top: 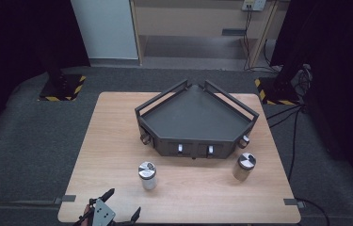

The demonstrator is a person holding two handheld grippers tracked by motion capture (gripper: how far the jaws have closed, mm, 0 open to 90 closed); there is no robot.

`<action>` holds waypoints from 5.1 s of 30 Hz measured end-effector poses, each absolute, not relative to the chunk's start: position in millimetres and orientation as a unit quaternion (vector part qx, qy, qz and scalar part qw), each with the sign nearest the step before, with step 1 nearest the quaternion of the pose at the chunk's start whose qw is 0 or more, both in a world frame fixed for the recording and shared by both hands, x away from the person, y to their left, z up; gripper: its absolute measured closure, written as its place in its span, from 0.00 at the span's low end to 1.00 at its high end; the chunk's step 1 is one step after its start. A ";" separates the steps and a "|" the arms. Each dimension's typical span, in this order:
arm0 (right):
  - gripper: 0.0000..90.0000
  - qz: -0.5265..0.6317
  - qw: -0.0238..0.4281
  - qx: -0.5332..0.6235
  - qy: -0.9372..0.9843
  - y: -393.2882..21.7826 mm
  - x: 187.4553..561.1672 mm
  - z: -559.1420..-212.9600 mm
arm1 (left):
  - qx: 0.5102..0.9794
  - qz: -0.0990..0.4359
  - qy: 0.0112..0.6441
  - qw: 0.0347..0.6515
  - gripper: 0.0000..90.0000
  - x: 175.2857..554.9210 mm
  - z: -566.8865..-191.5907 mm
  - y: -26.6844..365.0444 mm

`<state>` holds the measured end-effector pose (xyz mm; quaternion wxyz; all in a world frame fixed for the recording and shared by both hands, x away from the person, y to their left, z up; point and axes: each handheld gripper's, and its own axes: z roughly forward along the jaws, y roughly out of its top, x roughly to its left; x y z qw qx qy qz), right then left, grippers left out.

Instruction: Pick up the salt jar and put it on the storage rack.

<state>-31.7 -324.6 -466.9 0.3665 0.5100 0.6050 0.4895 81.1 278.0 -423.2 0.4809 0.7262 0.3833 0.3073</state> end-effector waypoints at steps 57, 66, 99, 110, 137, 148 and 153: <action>0.06 0.495 0.353 0.506 0.611 -323.9 -20.9 -467.7 | 0.740 0.253 0.415 0.465 0.21 194.9 -457.8 232.8; 0.06 0.495 0.352 0.508 0.610 -325.0 -20.0 -468.0 | 0.733 0.250 0.419 0.474 0.32 199.2 -465.2 237.5; 0.06 0.491 0.361 0.506 0.611 -322.9 -20.3 -467.5 | 0.695 0.317 0.352 0.541 0.33 144.7 -406.5 243.4; 0.06 0.488 0.363 0.506 0.612 -321.2 -19.9 -467.2 | 0.690 0.320 0.346 0.549 0.33 139.3 -399.2 243.2; 0.06 0.496 0.356 0.501 0.613 -322.8 -16.1 -467.4 | 0.688 0.344 0.319 0.554 0.33 249.1 -339.5 191.1; 0.06 0.496 0.356 0.499 0.615 -322.7 -14.7 -467.5 | 0.690 0.351 0.338 0.535 0.33 317.2 -324.5 162.0; 0.06 0.496 0.355 0.498 0.617 -322.7 -13.8 -467.5 | 0.695 0.343 0.358 0.521 0.33 351.5 -333.3 148.4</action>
